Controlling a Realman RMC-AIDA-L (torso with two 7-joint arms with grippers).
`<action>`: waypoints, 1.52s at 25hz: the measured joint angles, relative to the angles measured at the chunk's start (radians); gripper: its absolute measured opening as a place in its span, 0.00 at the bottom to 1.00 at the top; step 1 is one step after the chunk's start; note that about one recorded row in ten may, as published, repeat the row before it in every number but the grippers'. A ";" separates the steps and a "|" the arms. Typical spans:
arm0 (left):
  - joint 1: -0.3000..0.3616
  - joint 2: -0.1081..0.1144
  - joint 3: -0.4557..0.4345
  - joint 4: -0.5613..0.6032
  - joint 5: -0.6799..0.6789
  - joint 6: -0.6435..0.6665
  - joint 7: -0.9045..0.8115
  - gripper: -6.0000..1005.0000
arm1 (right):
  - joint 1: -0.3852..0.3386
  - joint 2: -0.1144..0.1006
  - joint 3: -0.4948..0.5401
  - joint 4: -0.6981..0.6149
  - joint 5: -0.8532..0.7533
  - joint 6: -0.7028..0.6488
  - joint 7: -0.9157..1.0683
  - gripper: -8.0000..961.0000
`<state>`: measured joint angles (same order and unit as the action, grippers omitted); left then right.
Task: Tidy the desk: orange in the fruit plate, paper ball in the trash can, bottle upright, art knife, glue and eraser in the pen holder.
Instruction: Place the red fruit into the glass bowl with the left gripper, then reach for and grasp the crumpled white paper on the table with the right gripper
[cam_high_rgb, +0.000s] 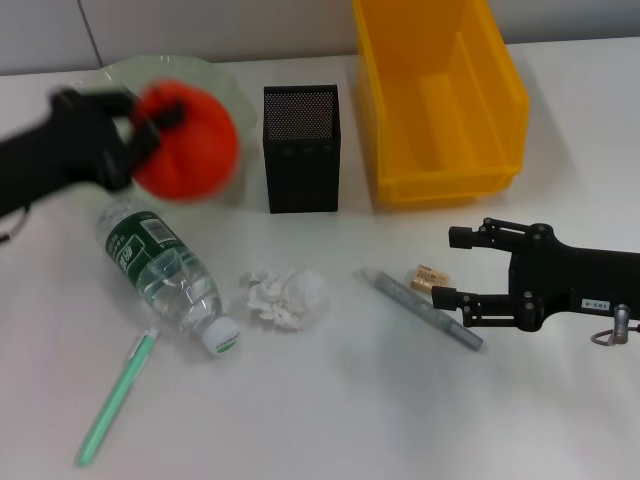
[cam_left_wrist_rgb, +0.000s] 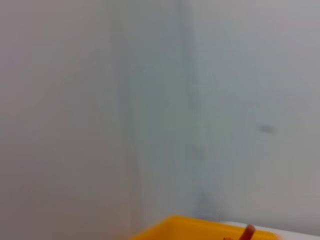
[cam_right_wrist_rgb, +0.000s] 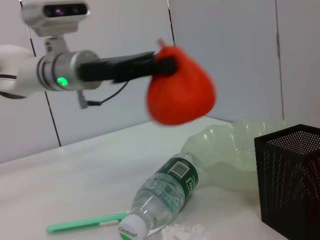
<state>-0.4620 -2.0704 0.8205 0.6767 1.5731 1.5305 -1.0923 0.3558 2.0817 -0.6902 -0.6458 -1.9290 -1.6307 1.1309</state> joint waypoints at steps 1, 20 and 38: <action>-0.009 0.000 -0.017 -0.011 -0.017 -0.040 -0.004 0.16 | 0.000 0.000 0.000 0.000 0.001 -0.001 0.001 0.86; -0.159 -0.010 0.062 -0.150 -0.106 -0.634 0.088 0.07 | 0.020 0.000 0.000 0.024 0.001 -0.003 0.006 0.86; -0.070 0.009 0.102 -0.121 -0.107 -0.342 0.051 0.63 | 0.034 -0.010 -0.041 -0.087 -0.004 -0.030 0.184 0.86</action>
<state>-0.5316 -2.0617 0.9230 0.5555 1.4665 1.1886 -1.0412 0.3900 2.0713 -0.7316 -0.7328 -1.9331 -1.6603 1.3145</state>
